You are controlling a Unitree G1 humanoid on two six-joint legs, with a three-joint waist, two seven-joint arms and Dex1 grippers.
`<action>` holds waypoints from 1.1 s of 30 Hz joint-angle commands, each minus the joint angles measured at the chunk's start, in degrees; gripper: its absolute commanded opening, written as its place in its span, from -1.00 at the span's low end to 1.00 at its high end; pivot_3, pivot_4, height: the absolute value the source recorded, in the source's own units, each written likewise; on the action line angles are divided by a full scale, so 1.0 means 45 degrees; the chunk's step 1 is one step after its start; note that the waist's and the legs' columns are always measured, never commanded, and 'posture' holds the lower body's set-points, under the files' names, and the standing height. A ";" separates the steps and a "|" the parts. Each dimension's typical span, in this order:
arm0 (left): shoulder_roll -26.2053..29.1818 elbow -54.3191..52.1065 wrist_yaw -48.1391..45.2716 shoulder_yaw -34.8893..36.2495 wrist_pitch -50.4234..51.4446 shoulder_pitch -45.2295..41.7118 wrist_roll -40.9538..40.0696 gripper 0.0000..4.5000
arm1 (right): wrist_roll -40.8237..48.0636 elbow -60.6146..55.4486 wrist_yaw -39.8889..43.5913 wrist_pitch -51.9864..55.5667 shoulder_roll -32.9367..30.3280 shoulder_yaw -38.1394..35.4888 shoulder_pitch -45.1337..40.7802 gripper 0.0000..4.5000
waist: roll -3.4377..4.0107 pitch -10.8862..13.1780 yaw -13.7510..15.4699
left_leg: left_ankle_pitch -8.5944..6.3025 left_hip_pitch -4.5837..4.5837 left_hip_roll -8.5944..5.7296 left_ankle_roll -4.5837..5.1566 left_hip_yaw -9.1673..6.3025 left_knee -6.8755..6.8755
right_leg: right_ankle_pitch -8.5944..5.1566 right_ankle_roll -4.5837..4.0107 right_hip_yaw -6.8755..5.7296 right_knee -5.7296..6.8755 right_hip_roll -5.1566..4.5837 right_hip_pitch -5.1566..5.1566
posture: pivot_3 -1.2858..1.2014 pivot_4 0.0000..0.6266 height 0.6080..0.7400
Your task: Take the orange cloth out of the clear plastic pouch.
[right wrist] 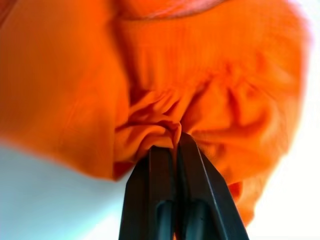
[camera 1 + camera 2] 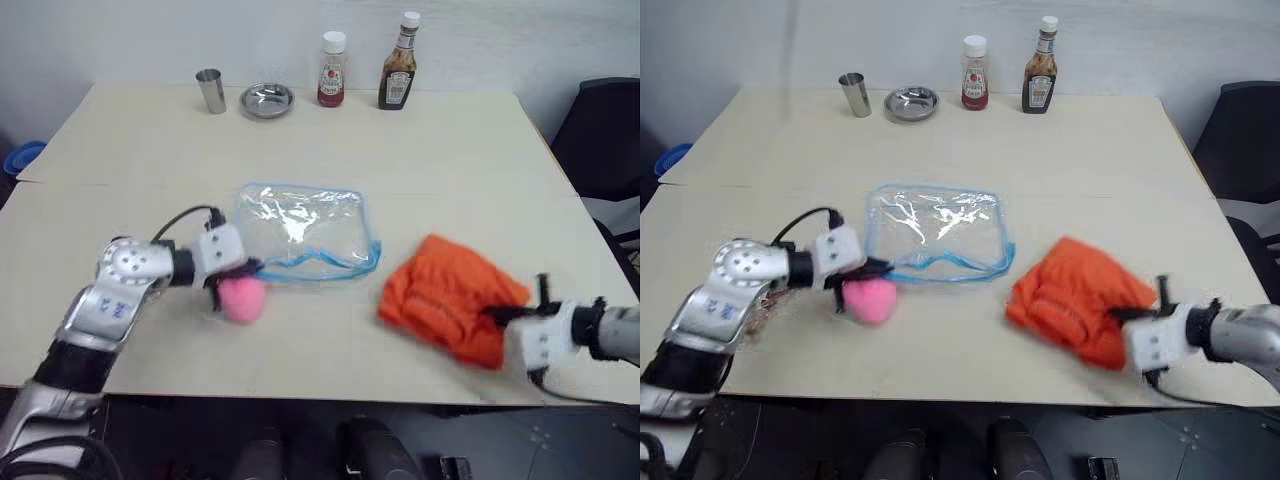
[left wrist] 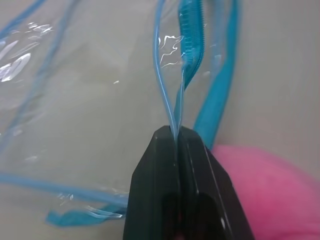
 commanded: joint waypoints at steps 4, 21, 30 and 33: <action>0.0064 -0.2016 -0.1000 -0.0187 0.0109 0.1010 -0.0843 -1.00 | 0.1190 -0.1957 -0.0520 0.3981 0.1448 -0.1227 0.1267 -0.99 | 0.0007 0.0000 0.0140 | -0.0011 -0.0018 -0.0008 0.0019 -0.0014 0.0000 | 0.0000 0.0000 -0.0009 -0.0015 0.0000 0.0006 | 0.03 -0.52 1.00; -0.0732 -0.0757 -0.0664 0.1300 0.2732 0.0869 -0.2542 -0.18 | 0.3829 -0.4372 0.0899 0.8485 0.2383 -0.4154 0.2451 0.21 | 0.0051 -0.0008 0.0041 | -0.0014 -0.0018 -0.0011 0.0023 -0.0006 -0.0010 | 0.0000 0.0001 -0.0001 -0.0003 0.0010 -0.0005 | 0.03 -0.52 1.00; 0.1998 0.0109 -0.2123 0.5555 0.5431 0.1157 -0.5452 0.36 | 0.6813 -0.1849 0.6222 1.2370 -0.0181 -0.8889 0.3728 0.94 | 0.0049 -0.0003 0.0035 | -0.0034 -0.0037 -0.0010 0.0059 -0.0038 -0.0030 | 0.0000 0.0001 -0.0032 -0.0049 0.0009 -0.0004 | 0.03 -0.52 1.00; 0.3247 0.0992 -0.3220 0.6377 0.4643 0.2410 -0.4893 0.36 | 0.6706 -0.0311 0.7237 1.2901 -0.0825 -0.9445 0.3798 0.94 | 0.0051 -0.0002 -0.0002 | -0.0042 -0.0016 -0.0011 0.0074 -0.0028 -0.0062 | 0.0000 0.0001 -0.0021 -0.0080 0.0001 0.0008 | 0.03 -0.52 1.00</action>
